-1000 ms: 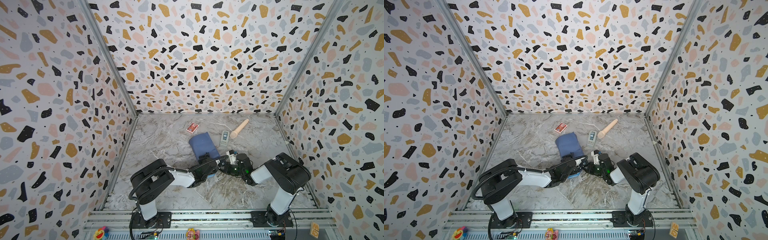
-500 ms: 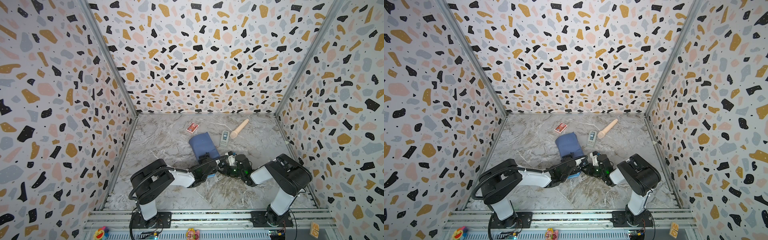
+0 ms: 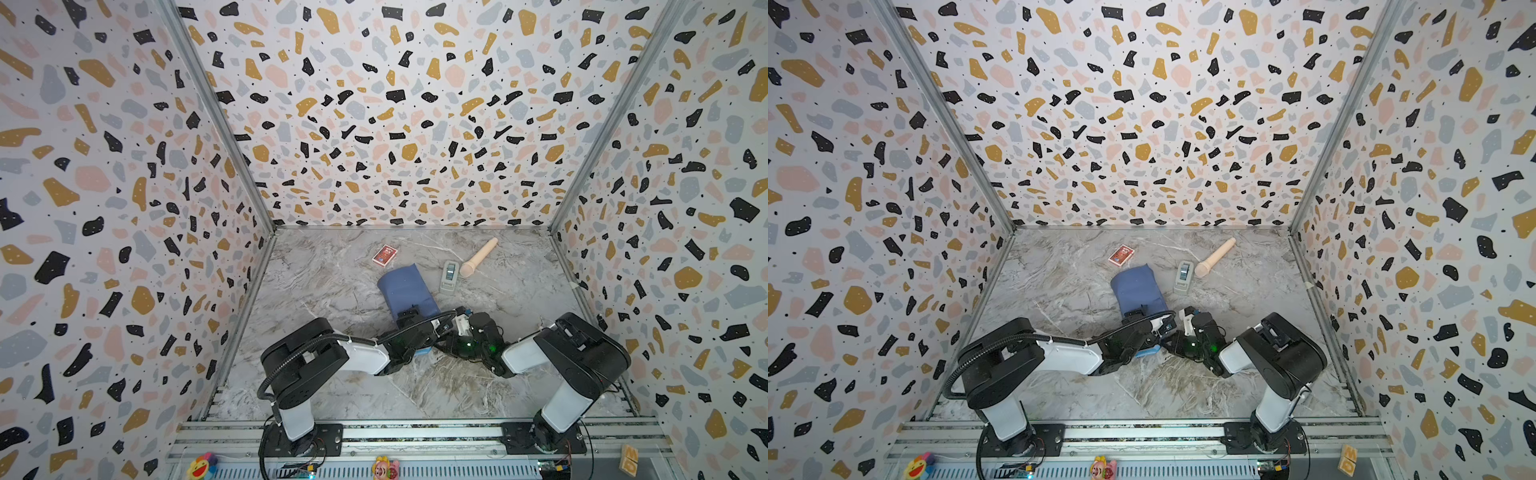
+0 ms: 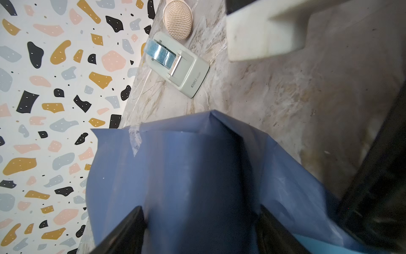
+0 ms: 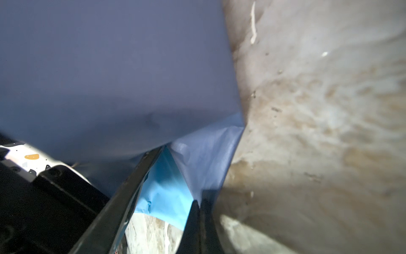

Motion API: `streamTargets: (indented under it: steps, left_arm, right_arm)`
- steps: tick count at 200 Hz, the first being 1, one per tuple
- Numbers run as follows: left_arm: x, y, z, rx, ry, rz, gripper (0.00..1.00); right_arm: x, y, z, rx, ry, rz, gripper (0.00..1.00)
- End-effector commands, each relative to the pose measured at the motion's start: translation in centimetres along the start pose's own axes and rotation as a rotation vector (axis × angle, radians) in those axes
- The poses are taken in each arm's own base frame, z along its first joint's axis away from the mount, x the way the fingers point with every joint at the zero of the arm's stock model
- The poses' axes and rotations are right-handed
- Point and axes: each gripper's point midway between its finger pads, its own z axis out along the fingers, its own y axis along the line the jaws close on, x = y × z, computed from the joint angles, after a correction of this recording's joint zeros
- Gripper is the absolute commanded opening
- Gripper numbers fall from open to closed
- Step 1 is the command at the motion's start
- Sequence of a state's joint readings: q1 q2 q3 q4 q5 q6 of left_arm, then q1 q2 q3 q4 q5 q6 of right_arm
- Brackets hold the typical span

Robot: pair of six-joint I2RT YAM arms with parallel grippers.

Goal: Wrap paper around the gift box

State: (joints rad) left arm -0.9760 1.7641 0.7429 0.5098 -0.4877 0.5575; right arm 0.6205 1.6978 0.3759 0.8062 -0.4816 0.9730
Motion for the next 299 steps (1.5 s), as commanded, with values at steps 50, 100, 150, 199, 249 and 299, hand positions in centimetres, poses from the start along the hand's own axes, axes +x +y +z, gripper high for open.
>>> streamTargets:
  steps: [50,100,150,199,249,299]
  left_arm:
    - [0.2,0.3,0.2,-0.015,-0.002,-0.019,0.76]
    - [0.2,0.2,0.2,-0.013,-0.002,-0.019,0.76]
    - [0.1,0.1,0.3,-0.007,-0.005,-0.018,0.76]
    - [0.1,0.1,0.3,-0.004,-0.005,-0.018,0.76]
    - [0.1,0.0,0.4,-0.001,-0.006,-0.018,0.76]
    - [0.1,0.0,0.4,0.001,-0.006,-0.019,0.76]
  right_arm:
    - [3.6,-1.8,-0.4,0.08,0.092,0.072,0.0]
    - [2.1,0.9,-1.0,-0.009,0.053,0.038,0.0]
    - [-0.8,3.5,-2.9,-0.093,-0.015,-0.024,0.02]
    - [-2.9,2.0,-2.4,-0.062,-0.039,-0.019,0.02]
    - [-4.1,1.7,-0.9,-0.063,-0.04,-0.026,0.02]
    - [-4.9,-0.3,-0.4,-0.026,-0.053,-0.009,0.02]
